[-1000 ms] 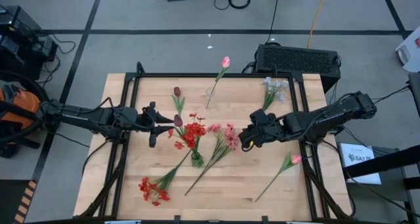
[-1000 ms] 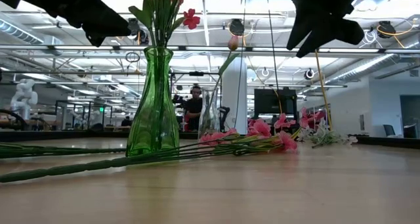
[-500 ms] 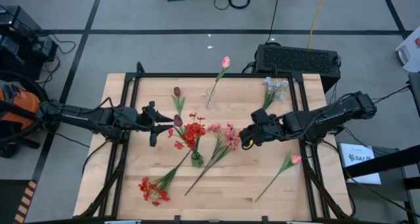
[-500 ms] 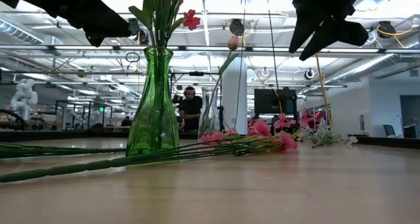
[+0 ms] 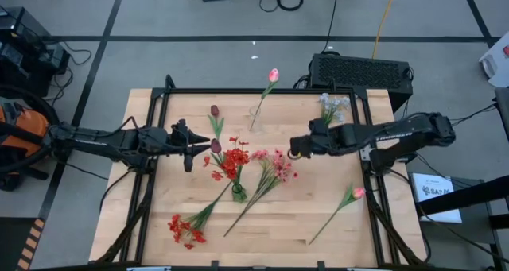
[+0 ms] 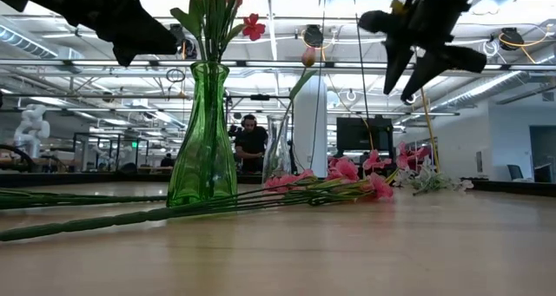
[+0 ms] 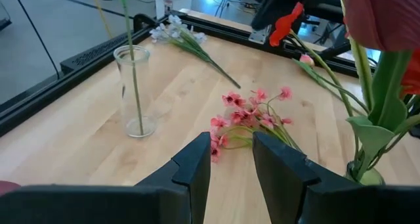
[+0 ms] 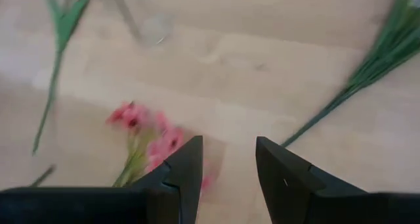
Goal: Sort flowers into vase by color
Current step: Put the white flowers into the transparent flower vase
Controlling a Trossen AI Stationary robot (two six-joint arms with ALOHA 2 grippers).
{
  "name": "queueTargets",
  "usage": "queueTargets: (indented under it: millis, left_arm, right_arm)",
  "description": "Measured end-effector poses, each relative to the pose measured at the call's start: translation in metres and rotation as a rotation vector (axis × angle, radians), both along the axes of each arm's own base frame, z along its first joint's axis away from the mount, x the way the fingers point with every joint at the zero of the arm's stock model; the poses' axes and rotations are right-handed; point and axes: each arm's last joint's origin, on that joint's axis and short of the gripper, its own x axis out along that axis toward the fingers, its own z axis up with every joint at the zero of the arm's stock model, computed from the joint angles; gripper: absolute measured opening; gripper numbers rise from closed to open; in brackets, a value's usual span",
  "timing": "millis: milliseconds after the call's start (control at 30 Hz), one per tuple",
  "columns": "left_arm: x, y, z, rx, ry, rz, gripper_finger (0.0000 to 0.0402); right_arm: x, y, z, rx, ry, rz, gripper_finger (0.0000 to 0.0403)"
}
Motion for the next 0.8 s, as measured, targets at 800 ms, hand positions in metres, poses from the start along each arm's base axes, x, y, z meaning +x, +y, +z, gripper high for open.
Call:
queueTargets:
  millis: [800]
  left_arm:
    - [0.000,0.000,0.000,0.001,0.000,-0.002,0.0122]
  right_arm:
    - [-0.058,-0.115,-0.065,0.239,0.259,-0.547,0.0133]
